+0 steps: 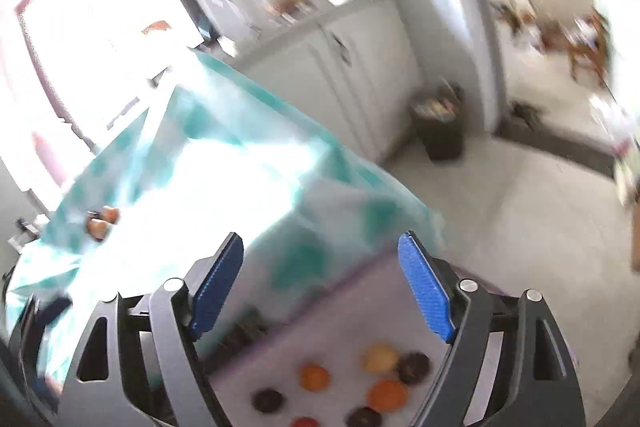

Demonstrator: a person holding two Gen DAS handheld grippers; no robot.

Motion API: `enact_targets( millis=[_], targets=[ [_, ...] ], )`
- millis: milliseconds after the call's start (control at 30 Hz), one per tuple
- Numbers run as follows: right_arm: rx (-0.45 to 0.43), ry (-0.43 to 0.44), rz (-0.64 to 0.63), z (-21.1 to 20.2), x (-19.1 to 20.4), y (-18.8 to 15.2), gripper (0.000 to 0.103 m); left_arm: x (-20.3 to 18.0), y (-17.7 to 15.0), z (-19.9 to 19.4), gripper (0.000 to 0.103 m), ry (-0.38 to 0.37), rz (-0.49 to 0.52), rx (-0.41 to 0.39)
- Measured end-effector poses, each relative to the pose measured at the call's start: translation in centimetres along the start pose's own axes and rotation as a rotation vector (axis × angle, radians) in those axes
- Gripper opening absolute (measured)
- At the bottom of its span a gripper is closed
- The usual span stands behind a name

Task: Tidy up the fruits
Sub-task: 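Move both open tools back over the remaining fruits on the table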

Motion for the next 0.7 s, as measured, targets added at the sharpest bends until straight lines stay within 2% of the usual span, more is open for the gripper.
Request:
enact_targets(
  millis=[100, 233, 367, 400, 500, 567, 633, 700],
  targets=[
    [-0.055, 0.049, -0.082, -1.2, 4.3, 0.5, 0.088, 7.5, -0.3, -2.4, 0.101, 0.076, -0.166, -0.022],
    [-0.034, 0.087, -0.192, -0.8, 11.4, -0.1, 0.088, 19.1, -3.5, -5.6, 0.101, 0.245, -0.400, -0.008],
    [0.087, 0.136, -0.339, 3.6, 19.8, -1.6, 0.088, 29.0, -6.9, -9.2, 0.101, 0.412, -0.599, -0.002],
    [0.106, 0.142, -0.374, 4.6, 21.8, -1.9, 0.088, 30.4, -7.8, -10.1, 0.101, 0.445, -0.634, 0.003],
    [0.188, 0.123, -0.484, 8.5, 27.8, -3.3, 0.088, 37.1, -11.4, -12.8, 0.101, 0.575, -0.778, 0.032],
    [0.232, 0.124, -0.543, 10.9, 31.6, -4.1, 0.088, 40.5, -13.9, -14.3, 0.101, 0.625, -0.885, 0.042],
    [0.287, 0.108, -0.590, 13.9, 35.4, -4.7, 0.088, 42.2, -16.1, -15.6, 0.101, 0.641, -0.973, 0.033],
    [0.339, 0.091, -0.618, 16.9, 38.5, -4.8, 0.088, 43.4, -18.6, -16.2, 0.101, 0.661, -1.073, 0.063]
  ],
)
Point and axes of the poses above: each gripper's, at about its wrist camera, not at the fingertips, and z roughly the way its jaws point, x to its left, y to its top, the point moved 6 cm from there along z, roughly the way its jaws point, and after that the axes turned 13 degrees about x, right-handed, at the moved point
